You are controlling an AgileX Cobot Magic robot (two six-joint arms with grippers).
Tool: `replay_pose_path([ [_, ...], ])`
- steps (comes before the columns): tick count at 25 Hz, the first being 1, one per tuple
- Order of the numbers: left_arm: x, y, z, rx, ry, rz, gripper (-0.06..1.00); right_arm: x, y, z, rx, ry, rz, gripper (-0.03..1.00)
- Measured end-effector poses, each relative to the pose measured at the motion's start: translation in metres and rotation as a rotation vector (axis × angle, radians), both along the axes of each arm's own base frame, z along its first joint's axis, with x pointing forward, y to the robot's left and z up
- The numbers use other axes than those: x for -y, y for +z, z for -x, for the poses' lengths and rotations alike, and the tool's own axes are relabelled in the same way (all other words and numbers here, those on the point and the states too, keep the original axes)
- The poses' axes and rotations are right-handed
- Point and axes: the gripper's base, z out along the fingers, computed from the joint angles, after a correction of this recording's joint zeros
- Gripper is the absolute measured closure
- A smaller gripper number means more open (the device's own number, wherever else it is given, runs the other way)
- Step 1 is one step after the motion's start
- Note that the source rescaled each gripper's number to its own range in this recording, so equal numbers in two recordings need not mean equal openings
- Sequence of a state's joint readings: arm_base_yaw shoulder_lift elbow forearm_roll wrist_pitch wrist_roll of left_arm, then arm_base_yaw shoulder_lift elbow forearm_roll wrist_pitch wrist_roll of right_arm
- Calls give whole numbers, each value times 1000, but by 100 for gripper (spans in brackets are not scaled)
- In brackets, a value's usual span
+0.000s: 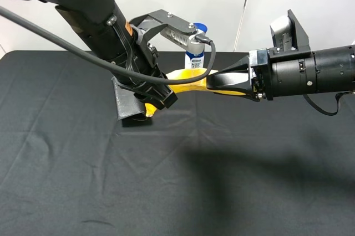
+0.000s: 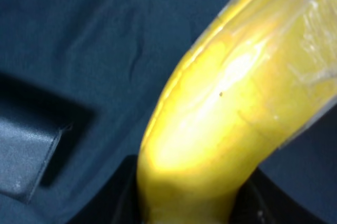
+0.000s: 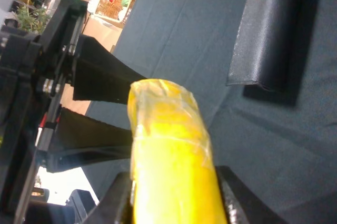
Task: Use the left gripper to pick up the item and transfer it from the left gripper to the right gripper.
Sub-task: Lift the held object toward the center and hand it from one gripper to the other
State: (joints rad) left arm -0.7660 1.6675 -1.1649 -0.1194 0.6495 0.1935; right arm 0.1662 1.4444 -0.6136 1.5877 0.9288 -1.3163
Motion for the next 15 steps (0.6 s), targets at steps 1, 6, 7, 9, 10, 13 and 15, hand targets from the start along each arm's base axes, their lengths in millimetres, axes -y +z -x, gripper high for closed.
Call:
replay_pose_path([
  [1,0,0,0,0,0,0,94,0,0,0,1,0,0,94],
  [6,0,0,0,0,0,0,94,0,0,0,1,0,0,94],
  [7,0,0,0,0,0,0,94,0,0,0,1,0,0,94],
  [9,0,0,0,0,0,0,94,0,0,0,1,0,0,94],
  [10,0,0,0,0,0,0,94,0,0,0,1,1,0,94],
  [13,0,0,0,0,0,0,45,0,0,0,1,2,-2,94],
  [15,0,0,0,0,0,0,7,0,0,0,0,3,-2,94],
])
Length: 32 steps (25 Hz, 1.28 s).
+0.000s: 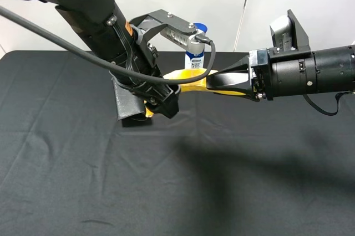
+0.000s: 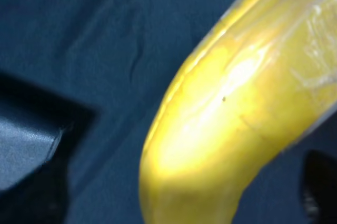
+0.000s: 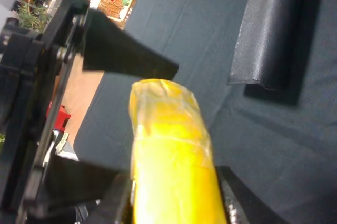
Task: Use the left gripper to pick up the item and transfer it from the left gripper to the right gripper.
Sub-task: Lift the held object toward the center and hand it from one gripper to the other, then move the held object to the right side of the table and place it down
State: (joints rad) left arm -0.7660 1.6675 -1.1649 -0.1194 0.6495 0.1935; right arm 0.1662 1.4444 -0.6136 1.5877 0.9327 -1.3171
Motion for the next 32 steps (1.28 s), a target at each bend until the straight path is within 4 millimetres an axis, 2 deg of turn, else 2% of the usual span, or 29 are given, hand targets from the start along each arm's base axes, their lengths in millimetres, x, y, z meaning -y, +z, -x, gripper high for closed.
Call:
replay_pose_path([
  [2,0,0,0,-2,0,-2,0,0,0,0,0,2,-2,94],
  [8,-2,-1,3,-28,-5,-23,-5,0,0,0,-1,3,-3,94],
  [11,-6,6,7,-39,-11,-33,-5,0,0,0,-1,3,-3,94],
  [21,-34,58,37,-32,-3,-19,-5,0,0,0,-2,2,-4,94],
  [27,-68,87,56,6,95,-107,-5,0,0,0,-6,1,-5,94],
  [32,-103,120,82,71,213,-98,-5,0,0,0,-6,1,-5,94],
])
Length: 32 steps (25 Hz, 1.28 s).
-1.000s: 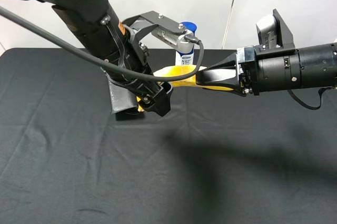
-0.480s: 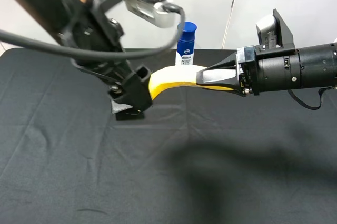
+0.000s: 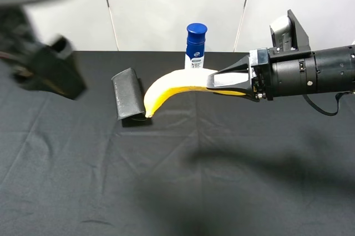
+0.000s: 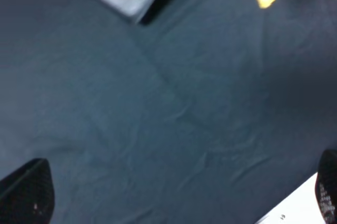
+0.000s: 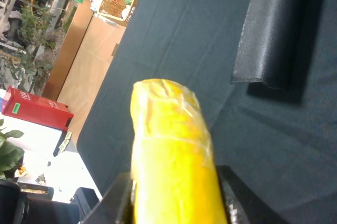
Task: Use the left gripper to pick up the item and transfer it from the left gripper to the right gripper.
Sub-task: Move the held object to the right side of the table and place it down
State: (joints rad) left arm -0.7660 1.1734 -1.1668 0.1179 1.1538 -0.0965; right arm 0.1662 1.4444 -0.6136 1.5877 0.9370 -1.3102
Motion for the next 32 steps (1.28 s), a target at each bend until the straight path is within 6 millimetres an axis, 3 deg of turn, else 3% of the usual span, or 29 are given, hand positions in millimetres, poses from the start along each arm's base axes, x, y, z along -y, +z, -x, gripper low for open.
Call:
replay_pose_path([
  [7,-49,30,37,166,172,102,-5,0,-1,1,-16,7,11,94],
  [11,-76,13,63,174,242,144,-5,0,-1,1,-31,3,8,94],
  [17,-119,-32,108,202,277,207,-5,0,-2,1,-35,1,10,94],
  [21,-137,-51,127,252,253,253,-5,2,-3,-1,-33,-24,31,94],
  [26,-153,-66,144,327,196,303,-5,4,-6,-4,-50,-73,55,94],
  [32,-151,-84,152,318,105,334,-5,6,-7,-5,-63,-100,64,94],
])
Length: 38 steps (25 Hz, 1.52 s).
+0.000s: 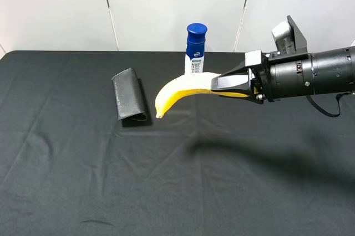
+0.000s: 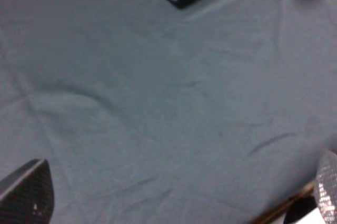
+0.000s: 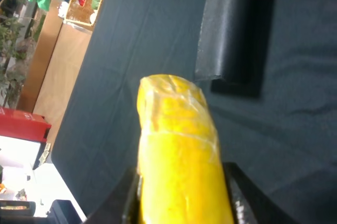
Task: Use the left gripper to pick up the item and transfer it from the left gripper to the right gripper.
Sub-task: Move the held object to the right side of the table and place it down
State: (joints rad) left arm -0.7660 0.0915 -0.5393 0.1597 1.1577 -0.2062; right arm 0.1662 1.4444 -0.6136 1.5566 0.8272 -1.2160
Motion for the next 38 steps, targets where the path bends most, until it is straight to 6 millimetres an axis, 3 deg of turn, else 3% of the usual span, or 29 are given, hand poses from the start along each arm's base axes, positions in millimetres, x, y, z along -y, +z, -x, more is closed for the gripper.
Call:
replay_pose_path([
  [22,8,-4,-5,57,-18,14,-5,0,0,0,-31,-25,-9,94],
  [38,5,-4,0,60,659,-7,-5,9,-11,-3,-133,-143,94,94],
])
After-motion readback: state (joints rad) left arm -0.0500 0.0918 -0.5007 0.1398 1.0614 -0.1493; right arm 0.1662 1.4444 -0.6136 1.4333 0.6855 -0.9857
